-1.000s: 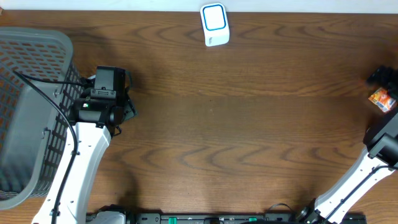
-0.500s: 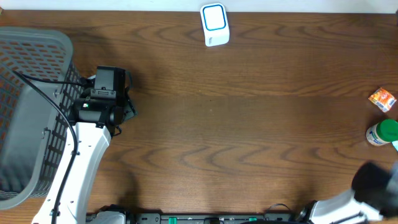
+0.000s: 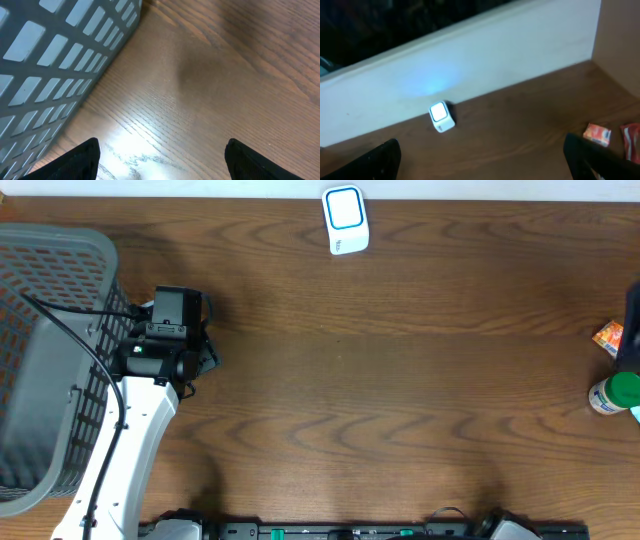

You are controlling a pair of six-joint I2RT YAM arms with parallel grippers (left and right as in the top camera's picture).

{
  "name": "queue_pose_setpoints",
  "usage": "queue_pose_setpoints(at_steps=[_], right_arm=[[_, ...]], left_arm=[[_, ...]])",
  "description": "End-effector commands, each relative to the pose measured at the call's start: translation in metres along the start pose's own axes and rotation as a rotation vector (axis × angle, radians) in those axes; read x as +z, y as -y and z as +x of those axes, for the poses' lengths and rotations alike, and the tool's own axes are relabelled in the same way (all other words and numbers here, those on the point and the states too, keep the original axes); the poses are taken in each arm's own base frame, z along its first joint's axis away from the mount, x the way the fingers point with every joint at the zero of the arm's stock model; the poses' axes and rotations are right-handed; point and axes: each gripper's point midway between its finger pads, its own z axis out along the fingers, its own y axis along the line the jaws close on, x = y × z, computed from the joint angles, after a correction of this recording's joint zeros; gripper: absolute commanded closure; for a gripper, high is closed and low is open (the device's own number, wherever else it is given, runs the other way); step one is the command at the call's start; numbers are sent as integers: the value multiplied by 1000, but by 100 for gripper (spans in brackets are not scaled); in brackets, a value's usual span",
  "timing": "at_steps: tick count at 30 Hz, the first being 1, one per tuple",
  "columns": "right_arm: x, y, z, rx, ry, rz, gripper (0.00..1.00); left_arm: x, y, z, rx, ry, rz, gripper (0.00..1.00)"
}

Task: Scan the item barcode

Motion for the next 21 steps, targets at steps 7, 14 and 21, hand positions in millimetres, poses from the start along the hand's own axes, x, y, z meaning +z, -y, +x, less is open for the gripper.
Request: queue_pose_setpoints(at_steps=[7, 14, 21], right_arm=[[-103, -40, 35, -112, 170, -4, 1], [-160, -59, 59, -186, 241, -173, 1], [-212, -51, 67, -229, 342, -318, 1]], left_arm=[[1, -1, 0, -9, -3, -6, 20], [1, -1, 0, -9, -3, -6, 20], [1, -1, 0, -9, -3, -6, 19]])
